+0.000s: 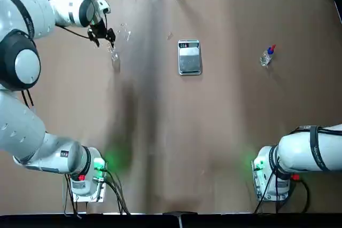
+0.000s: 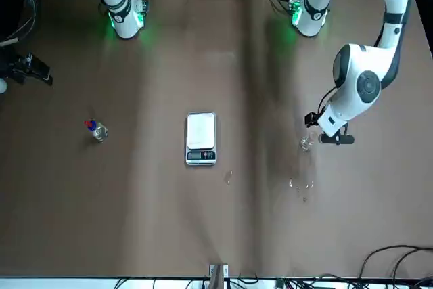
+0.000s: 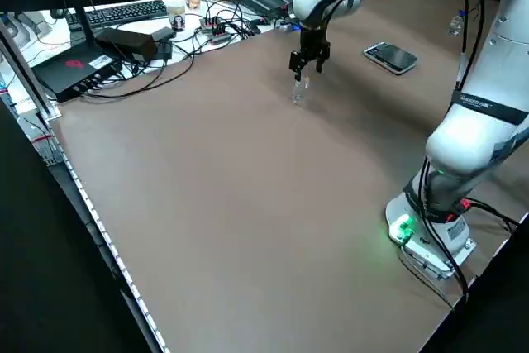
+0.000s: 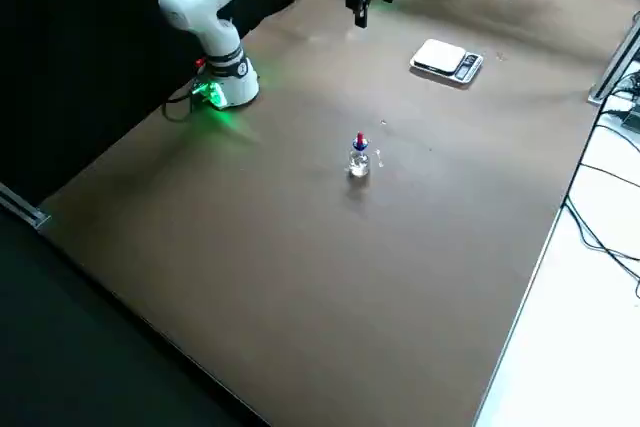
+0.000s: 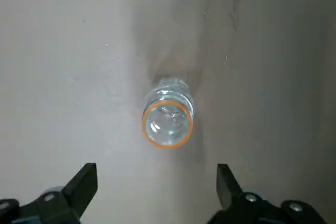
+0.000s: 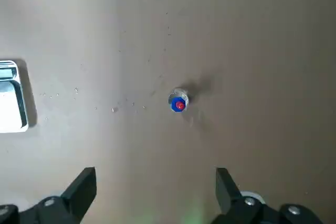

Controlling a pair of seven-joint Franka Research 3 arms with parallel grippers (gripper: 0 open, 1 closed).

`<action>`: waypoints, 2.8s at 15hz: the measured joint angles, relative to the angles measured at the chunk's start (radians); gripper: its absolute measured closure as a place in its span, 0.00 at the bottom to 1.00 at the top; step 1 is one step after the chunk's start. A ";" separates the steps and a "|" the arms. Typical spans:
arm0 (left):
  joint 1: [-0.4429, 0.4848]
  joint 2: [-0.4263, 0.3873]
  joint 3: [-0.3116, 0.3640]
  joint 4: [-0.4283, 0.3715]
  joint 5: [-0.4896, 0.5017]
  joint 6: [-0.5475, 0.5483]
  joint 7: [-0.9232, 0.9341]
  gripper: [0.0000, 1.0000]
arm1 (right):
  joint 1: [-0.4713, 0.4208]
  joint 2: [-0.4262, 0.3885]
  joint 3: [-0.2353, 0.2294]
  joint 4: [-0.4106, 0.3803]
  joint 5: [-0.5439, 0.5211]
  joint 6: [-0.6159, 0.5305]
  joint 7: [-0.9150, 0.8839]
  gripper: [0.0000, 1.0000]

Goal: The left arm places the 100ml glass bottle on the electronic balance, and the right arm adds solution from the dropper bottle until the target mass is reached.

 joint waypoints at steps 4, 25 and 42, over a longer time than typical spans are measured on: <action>0.000 0.064 -0.009 -0.038 0.000 0.132 0.000 0.05 | 0.000 0.000 0.000 0.000 0.000 0.000 0.000 0.00; -0.004 0.118 -0.010 0.015 0.000 0.209 -0.024 0.52 | -0.003 0.000 0.000 0.000 0.000 0.000 0.000 0.00; -0.304 0.136 -0.046 0.432 0.000 -0.141 -0.571 0.52 | -0.122 0.074 -0.001 -0.006 0.014 0.023 -0.094 0.00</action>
